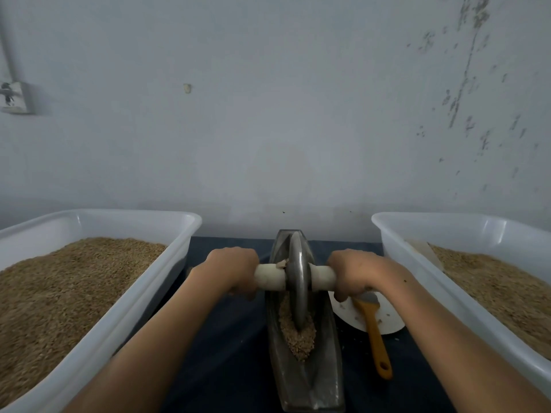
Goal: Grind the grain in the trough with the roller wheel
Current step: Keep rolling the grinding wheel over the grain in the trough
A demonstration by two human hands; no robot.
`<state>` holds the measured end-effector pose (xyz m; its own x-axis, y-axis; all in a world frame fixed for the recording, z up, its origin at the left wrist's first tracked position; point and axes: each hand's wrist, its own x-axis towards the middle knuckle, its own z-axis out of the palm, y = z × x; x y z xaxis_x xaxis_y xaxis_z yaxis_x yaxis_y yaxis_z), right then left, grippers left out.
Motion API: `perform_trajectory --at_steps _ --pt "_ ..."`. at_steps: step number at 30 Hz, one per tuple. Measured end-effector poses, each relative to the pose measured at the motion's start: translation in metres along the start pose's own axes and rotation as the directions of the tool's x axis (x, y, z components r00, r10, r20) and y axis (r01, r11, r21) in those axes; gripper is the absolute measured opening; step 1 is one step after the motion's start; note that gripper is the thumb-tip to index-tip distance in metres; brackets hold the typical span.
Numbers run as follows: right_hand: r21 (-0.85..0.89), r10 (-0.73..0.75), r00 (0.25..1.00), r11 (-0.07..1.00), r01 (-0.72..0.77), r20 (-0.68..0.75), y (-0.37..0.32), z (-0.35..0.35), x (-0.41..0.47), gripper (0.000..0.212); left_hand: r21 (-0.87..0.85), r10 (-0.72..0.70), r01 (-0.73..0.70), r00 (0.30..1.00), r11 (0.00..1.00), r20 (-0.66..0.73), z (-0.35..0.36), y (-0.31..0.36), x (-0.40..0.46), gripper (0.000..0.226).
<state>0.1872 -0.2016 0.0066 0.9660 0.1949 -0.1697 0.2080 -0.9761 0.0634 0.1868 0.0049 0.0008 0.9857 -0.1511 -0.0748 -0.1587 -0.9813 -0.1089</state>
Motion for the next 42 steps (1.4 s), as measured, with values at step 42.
perform_trajectory --at_steps 42 --pt "-0.007 0.018 0.997 1.000 -0.017 0.077 -0.005 -0.004 -0.007 0.038 -0.113 0.077 -0.065 0.991 0.991 0.106 -0.002 -0.003 -0.003 0.013"
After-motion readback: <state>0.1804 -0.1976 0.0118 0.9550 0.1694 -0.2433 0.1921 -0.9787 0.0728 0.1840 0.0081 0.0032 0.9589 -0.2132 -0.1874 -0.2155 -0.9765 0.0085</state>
